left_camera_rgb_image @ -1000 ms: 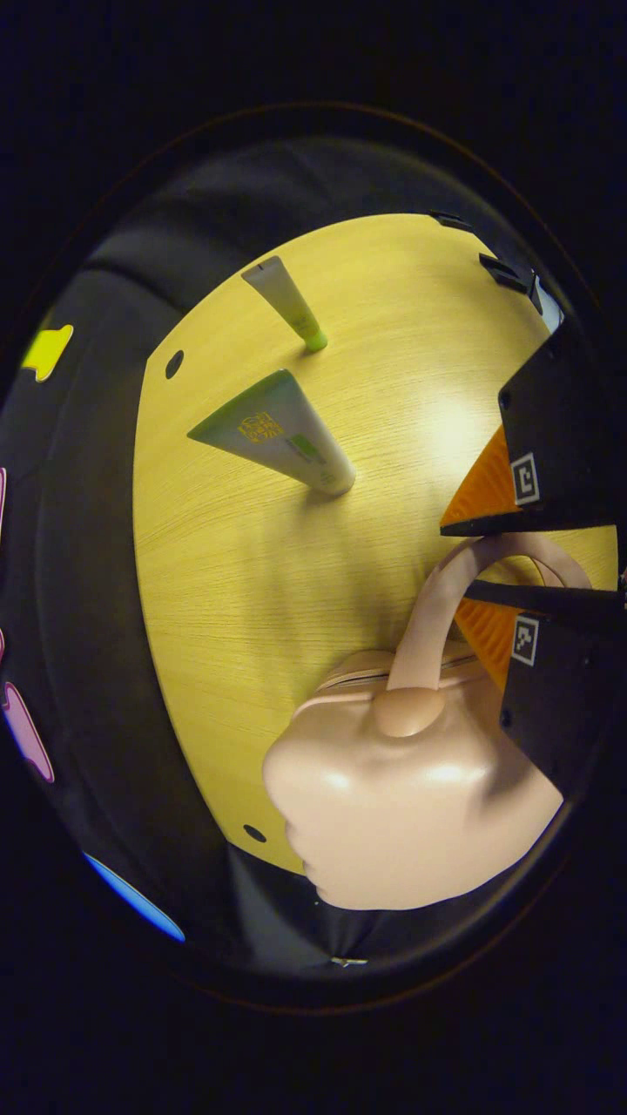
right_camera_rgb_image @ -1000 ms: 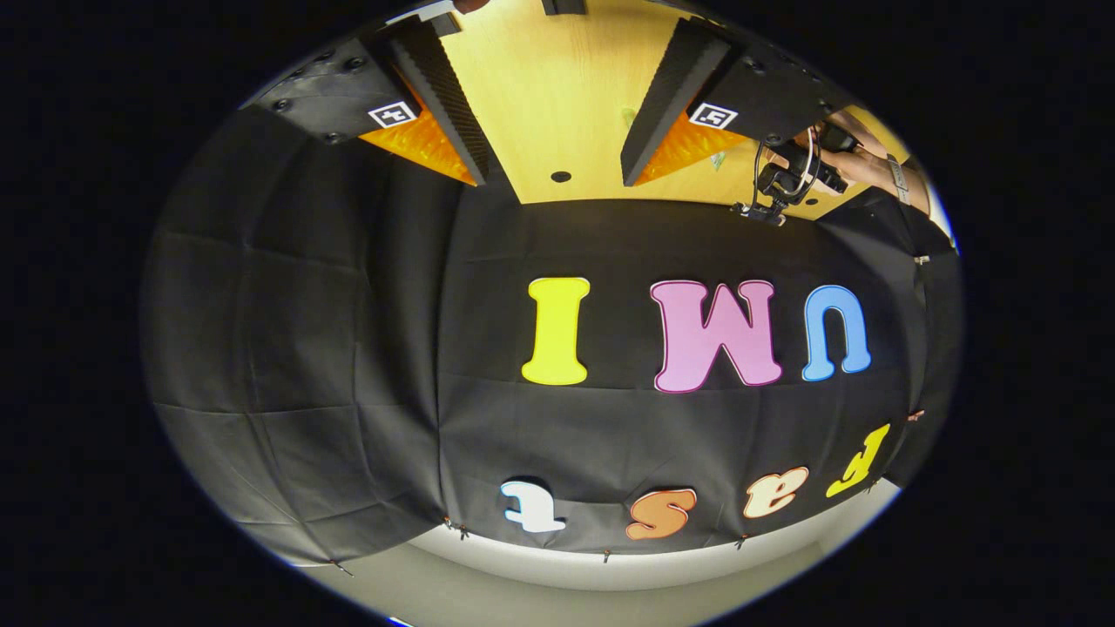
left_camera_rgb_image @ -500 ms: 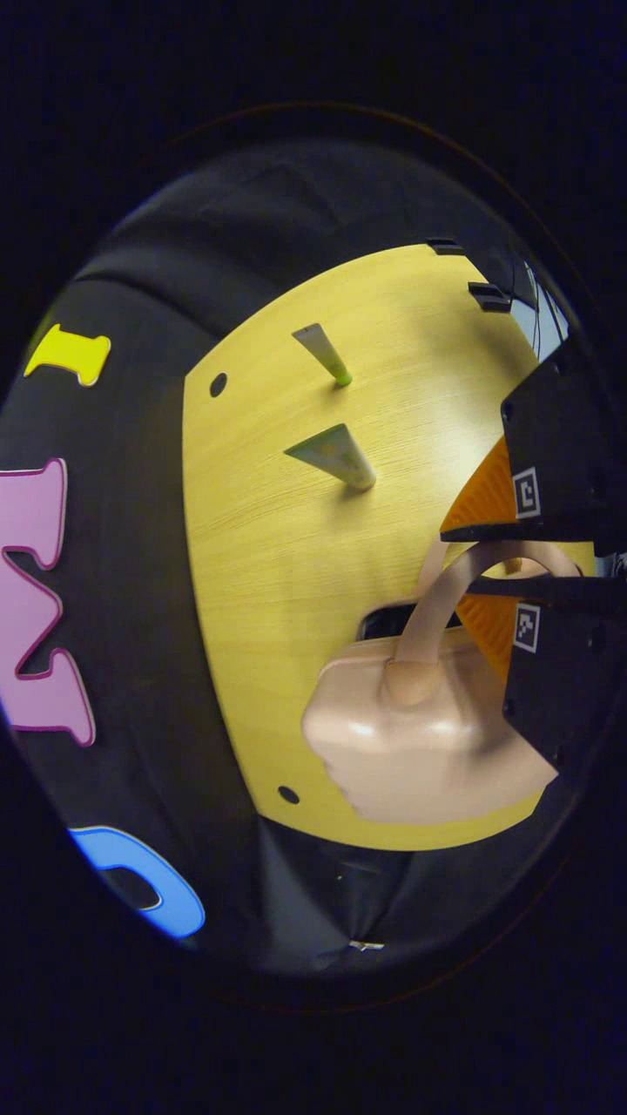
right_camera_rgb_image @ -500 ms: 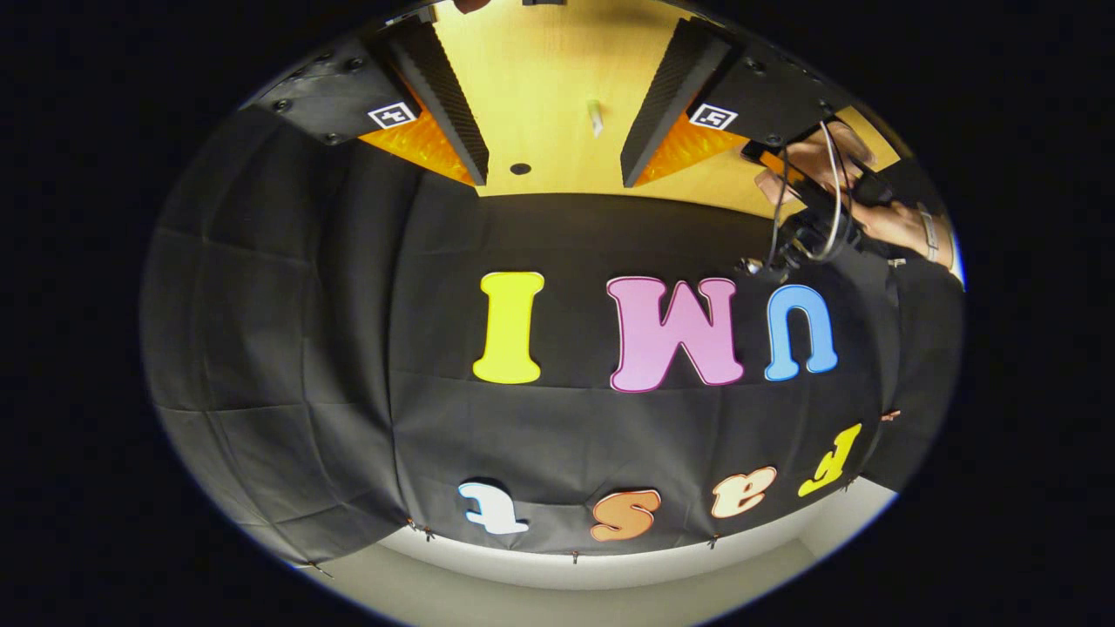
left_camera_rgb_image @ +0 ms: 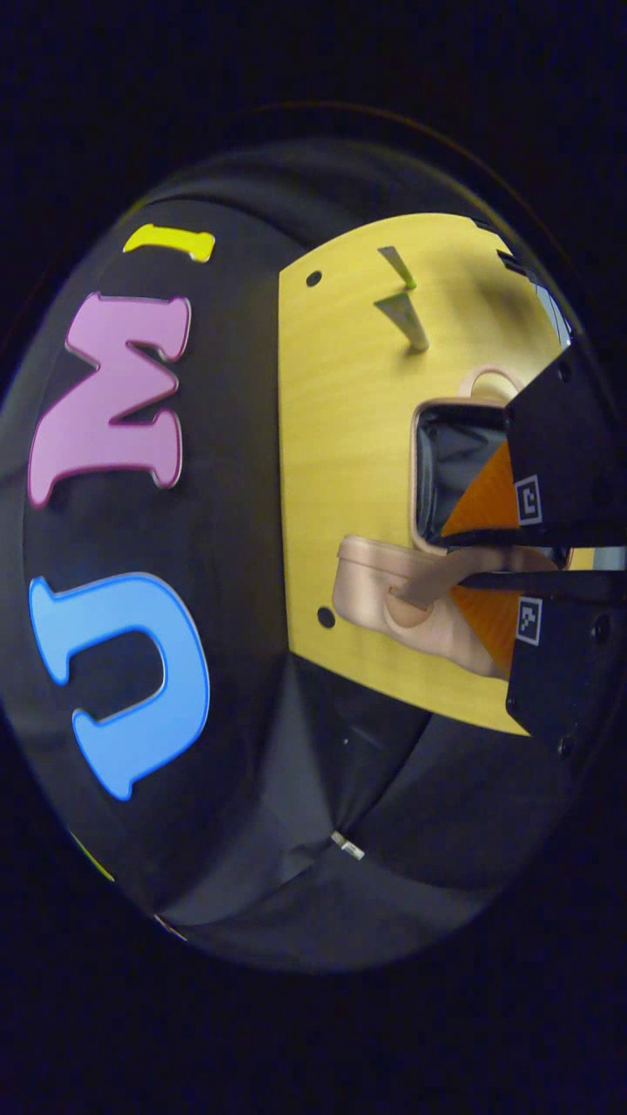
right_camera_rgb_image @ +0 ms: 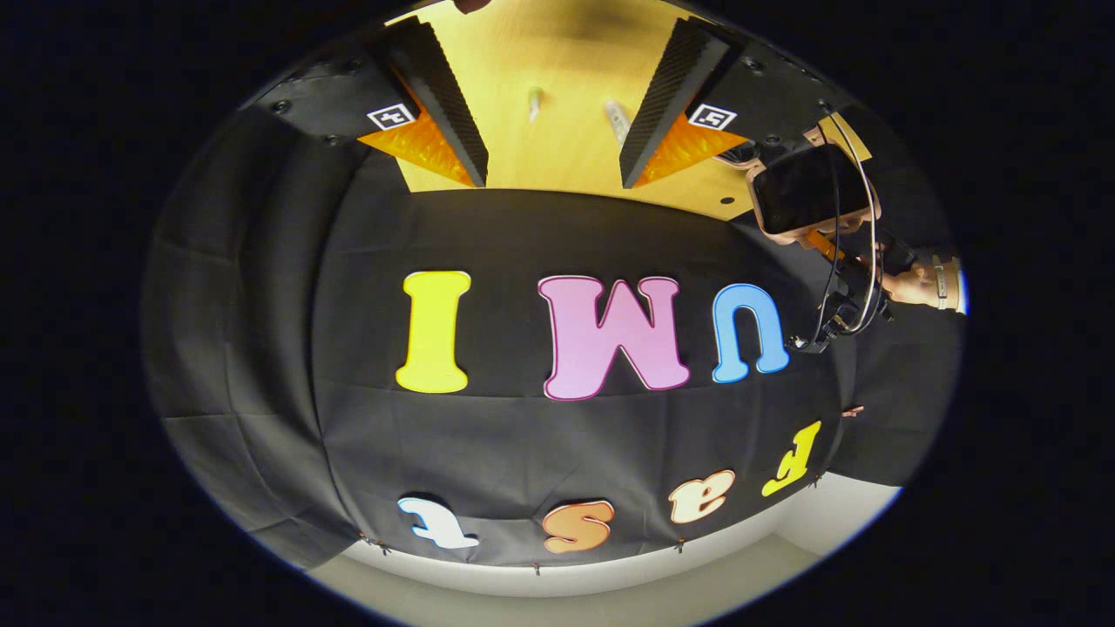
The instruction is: First open the suitcase, pack the skin care products into it, and then close the suitcase.
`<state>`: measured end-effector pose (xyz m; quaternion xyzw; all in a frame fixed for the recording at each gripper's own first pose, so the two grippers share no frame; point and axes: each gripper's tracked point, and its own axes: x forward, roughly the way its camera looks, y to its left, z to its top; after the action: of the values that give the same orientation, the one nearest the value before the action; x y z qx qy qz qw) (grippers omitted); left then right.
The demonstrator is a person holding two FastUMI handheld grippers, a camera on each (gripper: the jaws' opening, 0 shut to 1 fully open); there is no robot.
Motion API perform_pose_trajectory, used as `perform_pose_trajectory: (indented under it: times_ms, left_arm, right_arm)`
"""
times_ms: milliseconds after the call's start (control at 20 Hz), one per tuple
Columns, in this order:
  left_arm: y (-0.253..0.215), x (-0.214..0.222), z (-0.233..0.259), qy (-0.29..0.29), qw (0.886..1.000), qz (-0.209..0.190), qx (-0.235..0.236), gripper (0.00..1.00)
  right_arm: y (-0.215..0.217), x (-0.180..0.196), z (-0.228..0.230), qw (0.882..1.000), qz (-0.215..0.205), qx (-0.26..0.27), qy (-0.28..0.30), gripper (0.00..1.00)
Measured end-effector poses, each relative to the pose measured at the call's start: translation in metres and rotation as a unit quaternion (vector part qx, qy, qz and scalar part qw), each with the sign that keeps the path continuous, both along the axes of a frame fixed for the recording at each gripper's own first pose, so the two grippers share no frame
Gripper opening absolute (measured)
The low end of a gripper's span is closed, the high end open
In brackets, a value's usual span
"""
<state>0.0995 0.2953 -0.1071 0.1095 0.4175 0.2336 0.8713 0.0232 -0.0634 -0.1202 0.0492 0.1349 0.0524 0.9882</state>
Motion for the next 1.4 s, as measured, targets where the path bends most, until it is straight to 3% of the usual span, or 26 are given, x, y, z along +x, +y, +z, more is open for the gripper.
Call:
perform_pose_trajectory:
  times_ms: [150,250,550,750,850,1000,1050,1200,1250,1300,1400]
  left_arm:
    - [0.087,-0.013,0.002,0.012,0.999,0.025,0.044,0.11]
    - [0.129,-0.015,-0.011,0.013,0.998,0.039,0.037,0.1]
    - [0.258,-0.039,-0.101,0.049,0.994,0.087,-0.042,0.09]
    - [0.296,-0.045,-0.171,0.057,0.988,0.097,-0.108,0.09]
    - [0.302,-0.049,-0.194,0.066,0.986,0.096,-0.119,0.07]
    - [0.315,-0.057,-0.214,0.069,0.987,0.099,-0.105,0.16]
    - [0.317,-0.056,-0.216,0.063,0.987,0.101,-0.107,0.39]
    - [0.326,-0.062,-0.207,0.03,0.989,0.101,-0.106,0.53]
    - [0.325,-0.056,-0.195,0.005,0.991,0.091,-0.1,0.86]
    - [0.319,-0.052,-0.179,-0.025,0.992,0.08,-0.097,0.93]
    - [0.294,-0.037,-0.138,-0.092,0.99,0.042,-0.096,0.95]
  right_arm:
    - [0.025,0.009,0.0,1.0,-0.005,0.002,0.004,0.96]
    - [0.049,0.017,0.0,1.0,-0.005,0.01,0.012,0.96]
    - [0.103,0.041,-0.011,0.998,-0.032,0.009,0.044,0.97]
    - [0.125,0.051,-0.023,0.996,-0.057,-0.001,0.066,0.97]
    - [0.132,0.053,-0.027,0.995,-0.066,-0.008,0.071,0.97]
    - [0.134,0.053,-0.034,0.994,-0.078,-0.018,0.078,0.96]
    - [0.134,0.053,-0.037,0.993,-0.081,-0.018,0.079,0.96]
    - [0.131,0.051,-0.041,0.993,-0.085,-0.028,0.082,0.96]
    - [0.128,0.05,-0.04,0.993,-0.085,-0.037,0.079,0.96]
    - [0.126,0.05,-0.04,0.992,-0.086,-0.044,0.078,0.96]
    - [0.119,0.051,-0.039,0.992,-0.092,-0.056,0.067,0.96]
